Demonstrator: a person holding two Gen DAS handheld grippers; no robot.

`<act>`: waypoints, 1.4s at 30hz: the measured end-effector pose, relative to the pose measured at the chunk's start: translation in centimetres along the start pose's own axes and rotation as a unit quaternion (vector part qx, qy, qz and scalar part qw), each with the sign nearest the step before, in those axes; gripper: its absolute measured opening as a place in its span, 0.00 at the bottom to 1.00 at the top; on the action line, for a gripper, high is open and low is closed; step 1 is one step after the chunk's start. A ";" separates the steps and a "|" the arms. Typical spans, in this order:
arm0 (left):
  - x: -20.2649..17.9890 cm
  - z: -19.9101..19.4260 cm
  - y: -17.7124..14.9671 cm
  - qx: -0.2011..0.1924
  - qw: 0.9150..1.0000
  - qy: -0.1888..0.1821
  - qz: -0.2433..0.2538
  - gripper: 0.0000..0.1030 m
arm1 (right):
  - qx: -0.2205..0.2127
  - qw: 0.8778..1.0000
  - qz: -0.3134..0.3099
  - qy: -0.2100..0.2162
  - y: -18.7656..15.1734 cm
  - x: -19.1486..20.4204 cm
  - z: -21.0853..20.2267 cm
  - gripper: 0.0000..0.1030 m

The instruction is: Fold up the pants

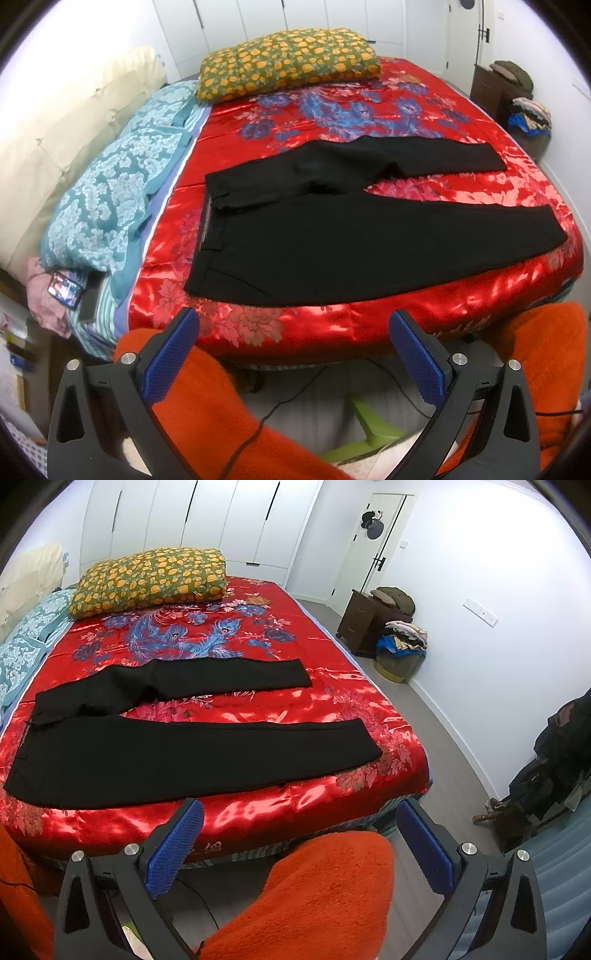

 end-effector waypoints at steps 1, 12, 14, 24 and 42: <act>0.0 0.0 0.0 0.001 1.000 0.000 0.001 0.99 | 0.000 1.000 0.000 0.000 0.0 0.0 0.0 1.00; 0.0 0.2 -0.2 0.004 1.000 0.002 0.005 0.99 | 0.007 1.000 0.006 0.015 -0.6 0.4 0.3 1.00; -0.1 0.1 -0.2 0.002 1.000 0.005 0.008 0.99 | 0.008 1.000 0.009 0.021 -0.7 0.5 0.4 1.00; -0.3 0.3 -0.2 0.006 1.000 0.016 0.013 0.99 | 0.006 0.999 -0.002 0.049 -0.9 2.1 0.3 1.00; 0.1 -1.1 1.1 -0.039 0.995 0.080 0.047 0.99 | 0.007 0.998 -0.012 0.063 -0.9 3.0 0.1 1.00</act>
Point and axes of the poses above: each gripper's, at about its wrist camera, not at the fingertips, and z roughly the way its jaws point, x to its left, y to its top, the point moved 10 cm from there along z, roughly the way its jaws point, and after that the axes turned 6 degrees about y, right-handed, at the moved point
